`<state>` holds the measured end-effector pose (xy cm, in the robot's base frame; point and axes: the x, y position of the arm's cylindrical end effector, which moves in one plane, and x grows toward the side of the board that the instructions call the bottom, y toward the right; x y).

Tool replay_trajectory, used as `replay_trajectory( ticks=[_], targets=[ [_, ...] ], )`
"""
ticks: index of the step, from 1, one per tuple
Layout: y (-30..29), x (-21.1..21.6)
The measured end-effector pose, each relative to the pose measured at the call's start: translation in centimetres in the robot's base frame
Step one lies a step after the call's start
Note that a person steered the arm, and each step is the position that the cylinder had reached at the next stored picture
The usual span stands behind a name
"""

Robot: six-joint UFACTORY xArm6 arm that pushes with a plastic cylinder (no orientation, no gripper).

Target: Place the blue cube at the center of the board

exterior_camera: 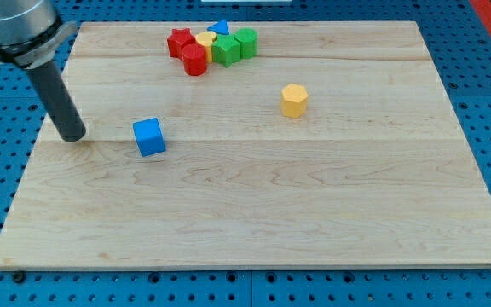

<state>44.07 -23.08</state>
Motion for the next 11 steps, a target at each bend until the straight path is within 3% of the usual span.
replay_trajectory(
  ticks=[2,4,6,8,9,10,11],
  targets=[
    [13.6,-5.1],
    [2.4,-3.1],
    [6.9,0.7],
    [15.7,-0.5],
    [16.9,2.5],
    [27.6,2.5],
    [35.5,-6.4]
  ],
)
